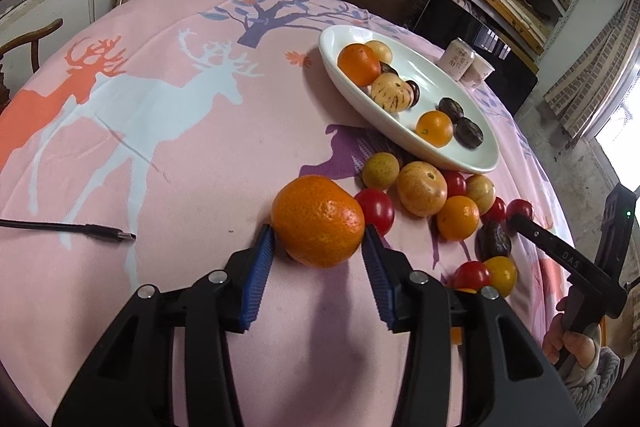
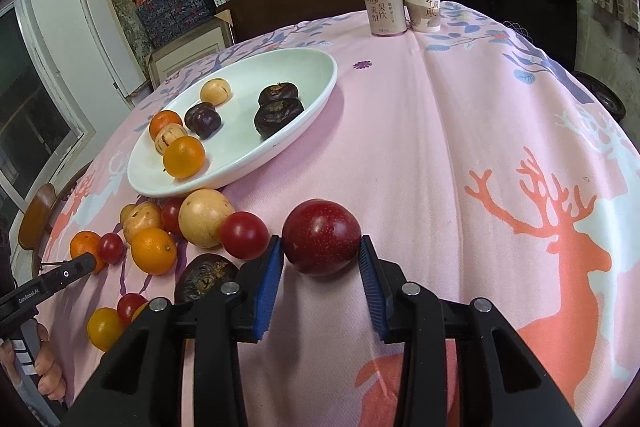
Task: Organize fruits
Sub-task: 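Grasp the red apple with the right tool while the left holds the orange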
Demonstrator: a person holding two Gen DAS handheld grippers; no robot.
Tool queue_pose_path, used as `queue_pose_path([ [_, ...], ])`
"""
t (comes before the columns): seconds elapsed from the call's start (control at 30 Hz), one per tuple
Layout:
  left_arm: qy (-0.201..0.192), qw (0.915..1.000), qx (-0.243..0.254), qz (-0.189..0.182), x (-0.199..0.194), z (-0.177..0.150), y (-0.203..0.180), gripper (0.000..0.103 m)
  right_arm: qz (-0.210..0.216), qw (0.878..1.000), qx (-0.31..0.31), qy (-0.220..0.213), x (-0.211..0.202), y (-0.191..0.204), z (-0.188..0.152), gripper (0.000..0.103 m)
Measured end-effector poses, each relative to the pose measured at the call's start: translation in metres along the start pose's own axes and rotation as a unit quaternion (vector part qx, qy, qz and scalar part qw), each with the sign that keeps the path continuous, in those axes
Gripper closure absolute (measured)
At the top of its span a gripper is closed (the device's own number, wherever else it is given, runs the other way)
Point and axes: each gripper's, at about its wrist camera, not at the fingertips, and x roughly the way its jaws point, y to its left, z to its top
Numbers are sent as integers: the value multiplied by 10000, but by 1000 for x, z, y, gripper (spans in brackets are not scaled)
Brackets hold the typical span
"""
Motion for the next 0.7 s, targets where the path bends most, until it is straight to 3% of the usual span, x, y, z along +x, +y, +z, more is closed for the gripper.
queue_pose_path([
  [0.27, -141, 9999, -7, 14, -4, 1, 0, 58, -4, 10000, 27, 27, 2, -1, 0, 64],
  [0.3, -141, 9999, 5, 35, -3, 2, -1, 57, -1, 10000, 29, 29, 2, -1, 0, 64],
  [0.37, -141, 9999, 30, 82, -1, 3, -3, 44, 0, 10000, 32, 28, 2, -1, 0, 64],
  [0.43, -155, 9998, 45, 88, -1, 3, -3, 44, 1, 10000, 32, 29, 2, -1, 0, 64],
  [0.5, -149, 9999, 54, 68, -1, 3, -3, 46, -1, 10000, 31, 29, 2, -1, 0, 64],
  [0.57, -169, 9998, 71, 81, -1, 3, -3, 58, 6, 10000, 38, 30, 2, -2, 1, 64],
  [0.7, -169, 9999, 7, 0, -4, 1, 1, 58, 11, 10000, 46, 32, 2, -2, 0, 64],
])
